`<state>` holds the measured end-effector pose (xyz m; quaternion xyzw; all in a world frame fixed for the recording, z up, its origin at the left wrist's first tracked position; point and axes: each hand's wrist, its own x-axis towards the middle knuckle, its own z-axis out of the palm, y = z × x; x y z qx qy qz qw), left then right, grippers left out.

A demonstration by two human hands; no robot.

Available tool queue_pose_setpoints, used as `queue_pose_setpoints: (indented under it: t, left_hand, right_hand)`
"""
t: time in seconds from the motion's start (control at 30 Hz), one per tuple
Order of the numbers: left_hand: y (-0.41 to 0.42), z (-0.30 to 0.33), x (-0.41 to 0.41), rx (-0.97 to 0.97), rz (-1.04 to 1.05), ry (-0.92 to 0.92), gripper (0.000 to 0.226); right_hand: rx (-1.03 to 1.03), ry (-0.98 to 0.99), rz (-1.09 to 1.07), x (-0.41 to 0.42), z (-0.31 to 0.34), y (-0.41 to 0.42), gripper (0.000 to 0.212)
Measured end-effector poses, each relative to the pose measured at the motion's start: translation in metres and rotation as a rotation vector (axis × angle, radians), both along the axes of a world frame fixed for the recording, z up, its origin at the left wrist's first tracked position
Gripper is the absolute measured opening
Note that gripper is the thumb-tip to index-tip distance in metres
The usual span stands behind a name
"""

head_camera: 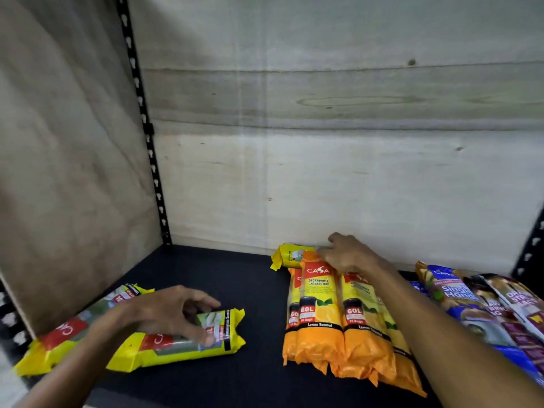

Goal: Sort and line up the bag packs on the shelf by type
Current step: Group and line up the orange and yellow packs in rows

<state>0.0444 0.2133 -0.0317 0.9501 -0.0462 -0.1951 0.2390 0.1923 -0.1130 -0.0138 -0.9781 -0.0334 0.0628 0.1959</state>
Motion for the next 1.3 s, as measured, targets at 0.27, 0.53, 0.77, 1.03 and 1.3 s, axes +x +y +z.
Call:
queue_pose_setpoints:
  t: [0.27,0.53,0.77,1.03,1.3]
  left_hand:
    - [0.006,0.003,0.003,-0.128,-0.023,0.062,0.057]
    - [-0.003,-0.001,0.034,-0.098,-0.001,-0.039,0.061]
    - [-0.017,0.008,0.053,0.154,-0.157,-0.087,0.054]
    - [-0.015,0.005,0.046,0.149,-0.095,-0.055,0.056]
    - [-0.013,0.001,0.031,0.039,0.099,-0.042,0.049]
  right_hand:
    - [0.009,0.115,-0.033,0.031,-0.01,0.012,0.055]
    - [0.0,0.068,-0.06,0.038,-0.013,0.015,0.053]
    - [-0.044,-0.004,-0.017,0.046,-0.015,0.025,0.048]
    - [-0.135,-0.043,0.143,0.044,-0.016,0.051,0.043]
    - [-0.308,-0.076,0.295,0.048,-0.019,0.084,0.034]
